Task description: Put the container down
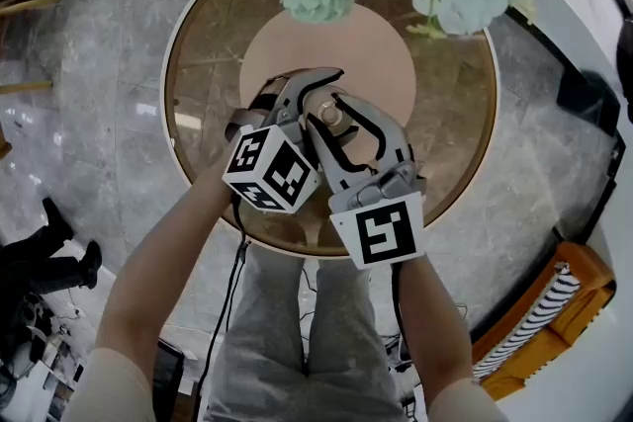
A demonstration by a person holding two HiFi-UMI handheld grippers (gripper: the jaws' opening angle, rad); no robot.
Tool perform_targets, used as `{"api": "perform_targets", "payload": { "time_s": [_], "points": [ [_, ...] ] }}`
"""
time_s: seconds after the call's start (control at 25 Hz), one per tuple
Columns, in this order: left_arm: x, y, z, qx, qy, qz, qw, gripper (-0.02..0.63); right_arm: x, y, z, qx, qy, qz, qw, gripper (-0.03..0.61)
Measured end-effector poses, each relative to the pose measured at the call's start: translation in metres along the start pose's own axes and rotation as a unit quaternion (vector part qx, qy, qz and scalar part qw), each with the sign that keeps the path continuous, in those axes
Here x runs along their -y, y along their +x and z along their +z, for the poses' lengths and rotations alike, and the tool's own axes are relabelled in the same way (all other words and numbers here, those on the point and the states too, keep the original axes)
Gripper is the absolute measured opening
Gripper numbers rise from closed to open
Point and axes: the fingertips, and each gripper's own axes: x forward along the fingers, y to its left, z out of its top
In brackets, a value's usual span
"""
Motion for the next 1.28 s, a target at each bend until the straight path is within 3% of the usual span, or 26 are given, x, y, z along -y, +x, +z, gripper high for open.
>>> {"api": "perform_targets", "payload": {
  "time_s": [0.24,0.48,0.76,1.0,1.28],
  "points": [
    [0.0,-0.002,-0.002,-0.014,0.004,0.009,0.9999,0.342,-0.005,-0.002,-0.003,0.006,-0.016,-0.001,1.0,0.14],
    [0.0,-0.007,-0.001,-0.011,-0.026,0.013,0.9995,0.342,-0.004,-0.003,-0.003,0.005,-0.008,-0.006,1.0,0.141],
    [0.001,-0.024,0.0,-0.018,-0.05,0.017,0.9984,0.342,0.001,-0.013,0.012,0.028,0.029,-0.007,0.999,0.158],
    [0.002,-0.054,0.012,0.0,-0.09,0.032,0.9955,0.342,0.01,-0.035,0.038,0.052,0.072,-0.016,0.996,0.161],
    [-0.021,-0.104,0.056,0.047,-0.119,0.093,0.9874,0.341,0.035,-0.07,0.083,0.067,0.067,-0.061,0.994,0.064]
  ]
}}
